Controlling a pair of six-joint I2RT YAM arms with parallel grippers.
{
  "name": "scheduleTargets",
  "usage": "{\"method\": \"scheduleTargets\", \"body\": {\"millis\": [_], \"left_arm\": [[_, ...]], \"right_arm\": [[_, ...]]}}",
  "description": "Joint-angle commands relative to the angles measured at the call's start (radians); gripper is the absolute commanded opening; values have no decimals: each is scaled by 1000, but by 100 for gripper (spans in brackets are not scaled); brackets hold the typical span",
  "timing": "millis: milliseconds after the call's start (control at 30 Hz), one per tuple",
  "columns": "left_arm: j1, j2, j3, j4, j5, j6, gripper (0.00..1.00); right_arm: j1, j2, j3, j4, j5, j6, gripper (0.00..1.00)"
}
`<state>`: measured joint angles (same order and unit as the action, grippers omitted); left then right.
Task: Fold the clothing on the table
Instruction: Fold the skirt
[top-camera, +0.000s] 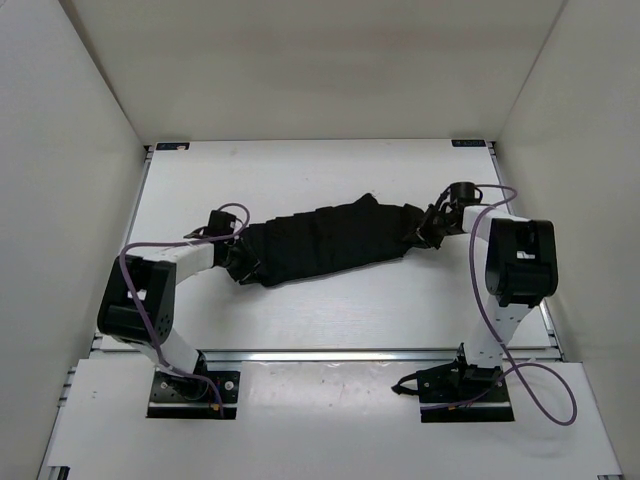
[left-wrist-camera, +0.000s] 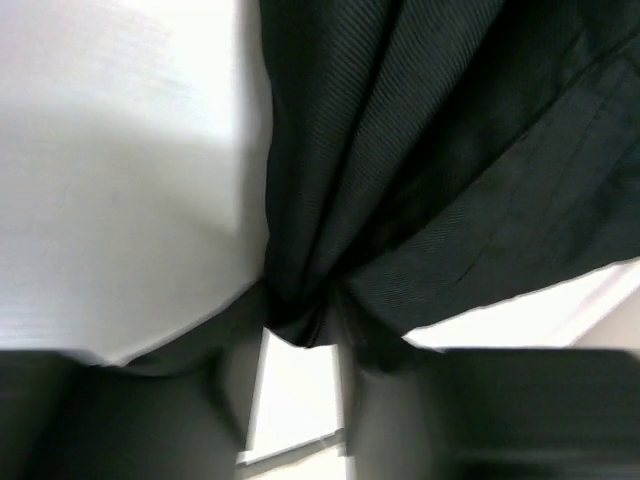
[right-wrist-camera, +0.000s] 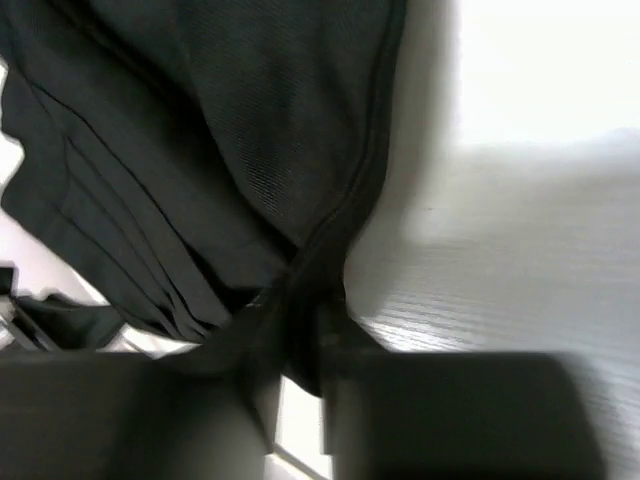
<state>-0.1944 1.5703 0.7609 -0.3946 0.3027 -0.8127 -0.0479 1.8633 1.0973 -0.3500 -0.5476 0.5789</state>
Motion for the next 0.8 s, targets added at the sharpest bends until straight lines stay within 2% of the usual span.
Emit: {"method": "scheduleTargets", "body": {"millis": [0, 67, 100, 300, 400, 500, 667, 767], "left_arm": [[-26, 63, 37, 56, -79, -6, 37], [-36, 80, 55, 92, -71, -28, 4], [-51, 89, 73, 97, -74, -46, 0], [-163, 174, 173, 128, -70, -89, 0], [-207, 198, 179, 172, -56, -129, 0], [-232, 203, 187, 185, -53, -148, 0], [-235, 212, 193, 198, -45, -154, 0], [-231, 211, 180, 203, -40, -148, 0]], "right_arm": [[-4, -15, -20, 51, -46, 15, 0], [-24, -50, -36, 20, -46, -23, 0], [-49, -61, -40, 2, -29, -42, 0], [-171, -173, 28, -266, 113, -244, 0], [-143, -239, 113, -348, 211, -300, 0], [-41, -263, 215, -392, 258, -310, 0], [270, -230, 364, -396, 276, -220, 0], [429, -170, 426, -331, 279, -157, 0]]}}
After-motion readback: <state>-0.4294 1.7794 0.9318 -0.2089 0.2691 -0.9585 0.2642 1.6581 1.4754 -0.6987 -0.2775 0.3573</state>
